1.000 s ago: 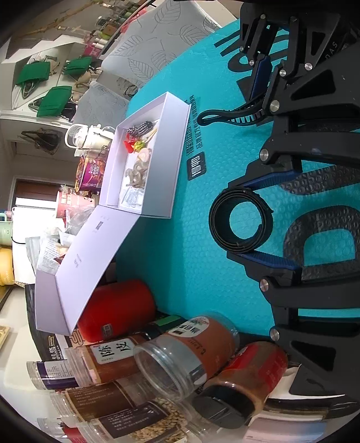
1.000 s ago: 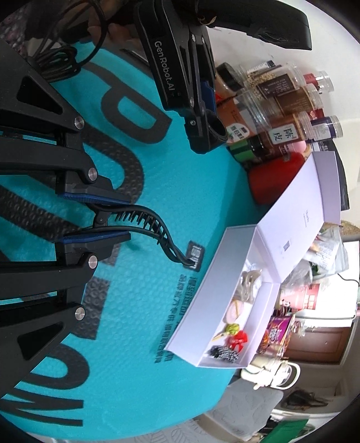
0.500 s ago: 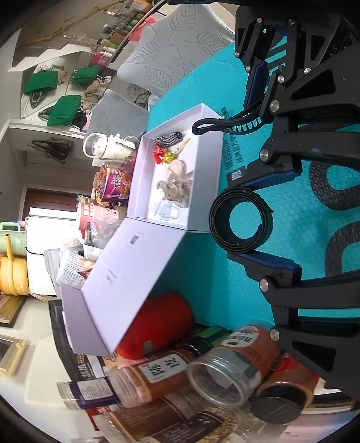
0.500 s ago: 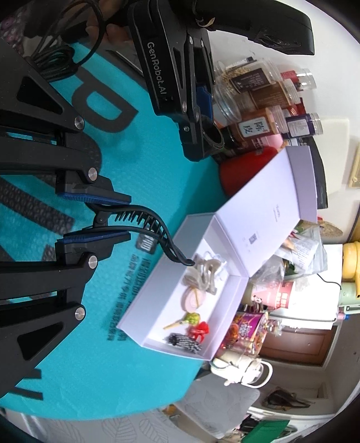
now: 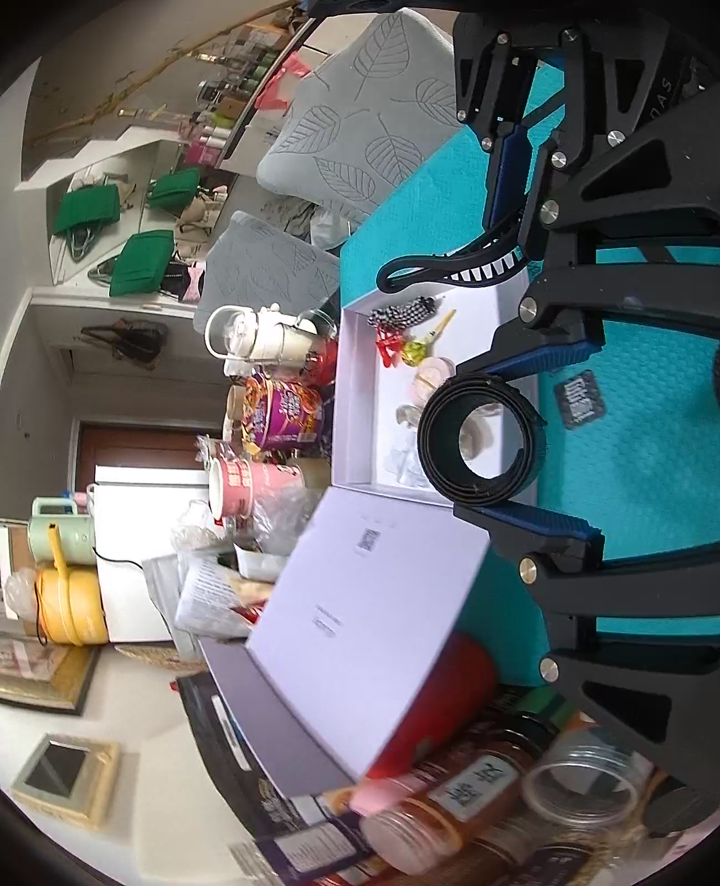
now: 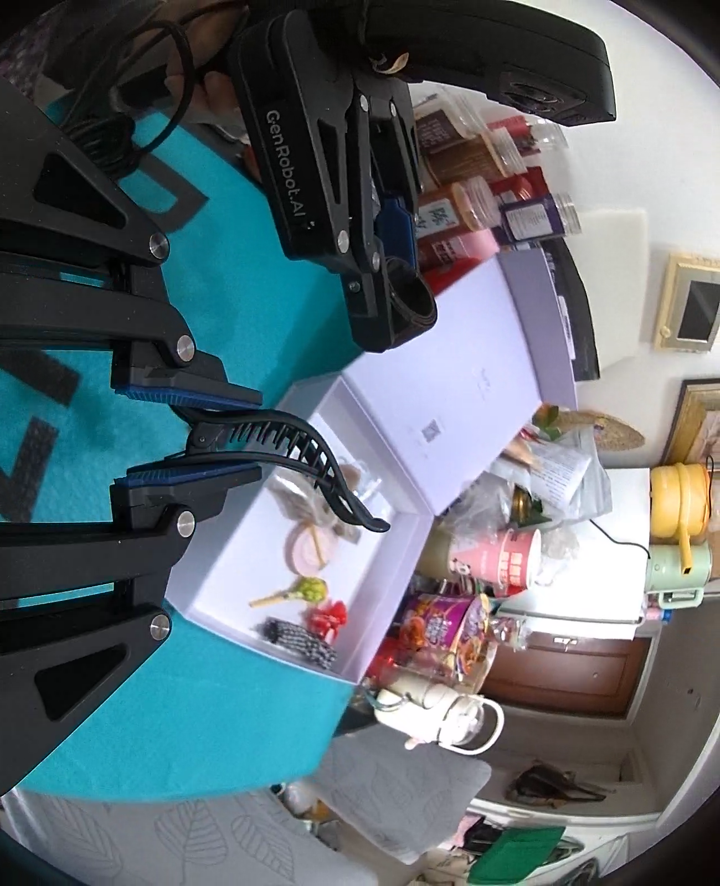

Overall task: Organize rigid objects
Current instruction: 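Lift the ring and claw clip in both tools and carry them over the box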

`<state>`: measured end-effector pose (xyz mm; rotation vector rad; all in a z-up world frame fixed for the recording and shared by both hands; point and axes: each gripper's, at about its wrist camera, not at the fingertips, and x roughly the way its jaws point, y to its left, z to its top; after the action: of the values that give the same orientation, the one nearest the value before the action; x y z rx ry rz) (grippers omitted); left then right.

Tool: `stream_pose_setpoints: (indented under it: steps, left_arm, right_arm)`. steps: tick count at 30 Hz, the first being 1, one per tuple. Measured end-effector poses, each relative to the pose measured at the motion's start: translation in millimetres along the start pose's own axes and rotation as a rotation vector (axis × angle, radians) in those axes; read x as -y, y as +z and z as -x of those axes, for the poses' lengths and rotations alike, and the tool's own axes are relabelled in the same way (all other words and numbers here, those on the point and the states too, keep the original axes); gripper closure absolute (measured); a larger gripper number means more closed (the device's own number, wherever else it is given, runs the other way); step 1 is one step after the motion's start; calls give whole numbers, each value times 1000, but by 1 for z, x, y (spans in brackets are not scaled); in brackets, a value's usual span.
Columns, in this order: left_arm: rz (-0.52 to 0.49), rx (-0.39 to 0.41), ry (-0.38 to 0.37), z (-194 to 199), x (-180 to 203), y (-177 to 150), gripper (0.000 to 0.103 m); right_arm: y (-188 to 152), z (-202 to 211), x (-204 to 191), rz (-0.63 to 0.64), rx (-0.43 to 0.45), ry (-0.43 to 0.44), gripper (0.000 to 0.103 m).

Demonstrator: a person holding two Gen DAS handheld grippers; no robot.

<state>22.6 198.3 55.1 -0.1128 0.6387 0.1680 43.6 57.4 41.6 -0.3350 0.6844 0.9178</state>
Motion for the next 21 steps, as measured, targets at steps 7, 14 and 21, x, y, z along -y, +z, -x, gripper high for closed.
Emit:
stream_pose_setpoints:
  steps: [7, 14, 21]
  left_arm:
    - [-31, 42, -16, -16, 8, 31, 61]
    - [-41, 67, -25, -39, 9, 60, 61]
    - [-51, 78, -13, -68, 13, 84, 61]
  right_arm:
    - [21, -2, 25, -14, 34, -21, 84]
    - [41, -10, 49, -27, 64, -40, 84]
    - [64, -25, 72, -30, 90, -62, 84]
